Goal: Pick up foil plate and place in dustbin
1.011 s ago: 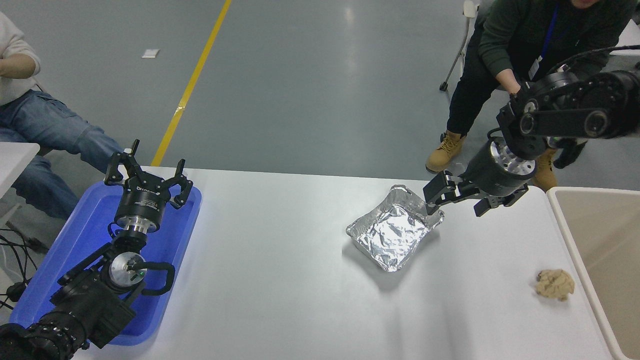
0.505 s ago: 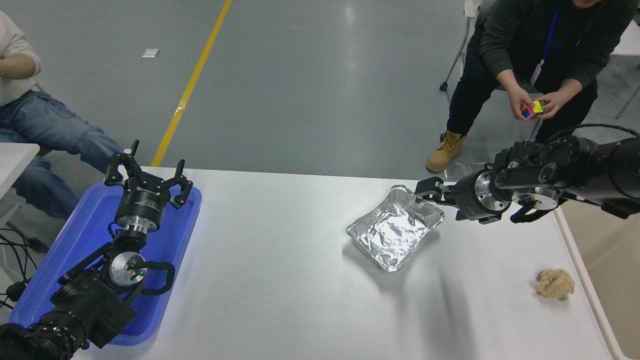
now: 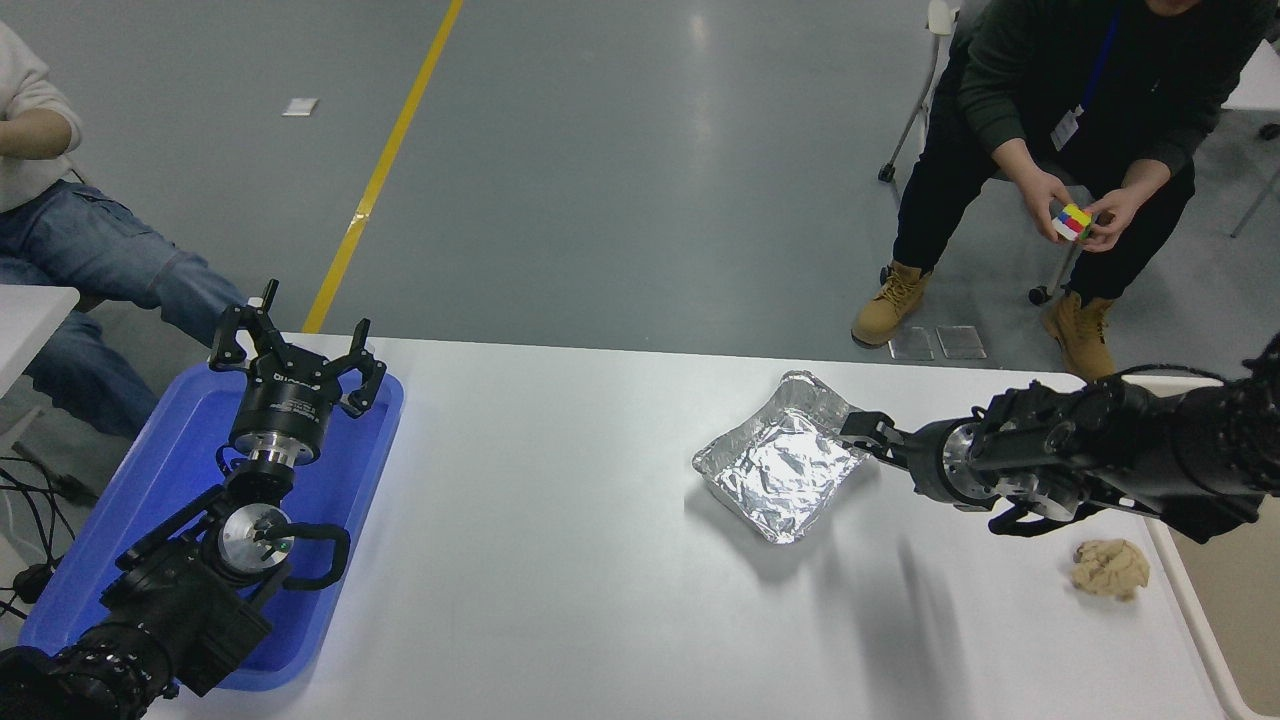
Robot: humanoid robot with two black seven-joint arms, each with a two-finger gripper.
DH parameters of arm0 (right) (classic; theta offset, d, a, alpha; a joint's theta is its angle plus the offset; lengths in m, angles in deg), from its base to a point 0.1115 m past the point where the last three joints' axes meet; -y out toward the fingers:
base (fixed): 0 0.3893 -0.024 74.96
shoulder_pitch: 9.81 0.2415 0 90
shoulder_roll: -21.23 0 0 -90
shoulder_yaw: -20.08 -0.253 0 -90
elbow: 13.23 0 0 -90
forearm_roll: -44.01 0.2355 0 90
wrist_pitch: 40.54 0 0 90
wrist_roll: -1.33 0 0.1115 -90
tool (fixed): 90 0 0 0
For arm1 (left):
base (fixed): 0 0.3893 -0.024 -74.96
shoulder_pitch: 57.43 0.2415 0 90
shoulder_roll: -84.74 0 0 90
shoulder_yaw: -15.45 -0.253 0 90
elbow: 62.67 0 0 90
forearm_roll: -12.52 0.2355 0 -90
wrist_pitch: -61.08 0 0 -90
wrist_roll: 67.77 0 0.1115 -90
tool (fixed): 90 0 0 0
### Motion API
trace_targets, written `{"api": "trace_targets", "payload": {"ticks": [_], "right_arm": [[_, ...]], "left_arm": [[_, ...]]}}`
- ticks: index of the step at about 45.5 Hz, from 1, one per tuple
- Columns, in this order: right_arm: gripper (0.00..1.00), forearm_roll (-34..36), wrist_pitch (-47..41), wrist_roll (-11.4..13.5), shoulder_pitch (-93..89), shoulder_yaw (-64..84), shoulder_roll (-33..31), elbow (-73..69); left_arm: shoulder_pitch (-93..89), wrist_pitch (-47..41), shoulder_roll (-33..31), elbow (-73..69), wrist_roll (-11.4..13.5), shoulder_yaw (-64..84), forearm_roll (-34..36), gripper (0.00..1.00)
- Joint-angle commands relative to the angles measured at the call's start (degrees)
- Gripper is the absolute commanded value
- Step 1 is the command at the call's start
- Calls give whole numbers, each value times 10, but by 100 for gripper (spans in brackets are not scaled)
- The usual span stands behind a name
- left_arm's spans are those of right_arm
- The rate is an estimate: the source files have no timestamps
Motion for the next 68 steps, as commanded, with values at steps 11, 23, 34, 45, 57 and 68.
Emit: {"api": "trace_targets", "payload": {"ticks": [11,23,34,45,57,68], "right_arm": [[100,-4,56,-1,-59,-21,61,68],[99,-4,78,-1,-82,-21,77,81],[99,-5,100,-2,-97,-20,85,87],[98,-7,120,-4,-113,-19,91,98],[94,-39,143,-5,-141,-20,104,113],[57,-57,149,-7,-143,-20,107,113]], "left_arm": [[0,0,0,0,0,0,0,100],[-1,0,0,0,0,0,0,100],[0,0,0,0,0,0,0,100],[0,0,0,0,0,0,0,100],[0,0,0,0,0,0,0,100],[-1,0,0,0,0,0,0,100]]}}
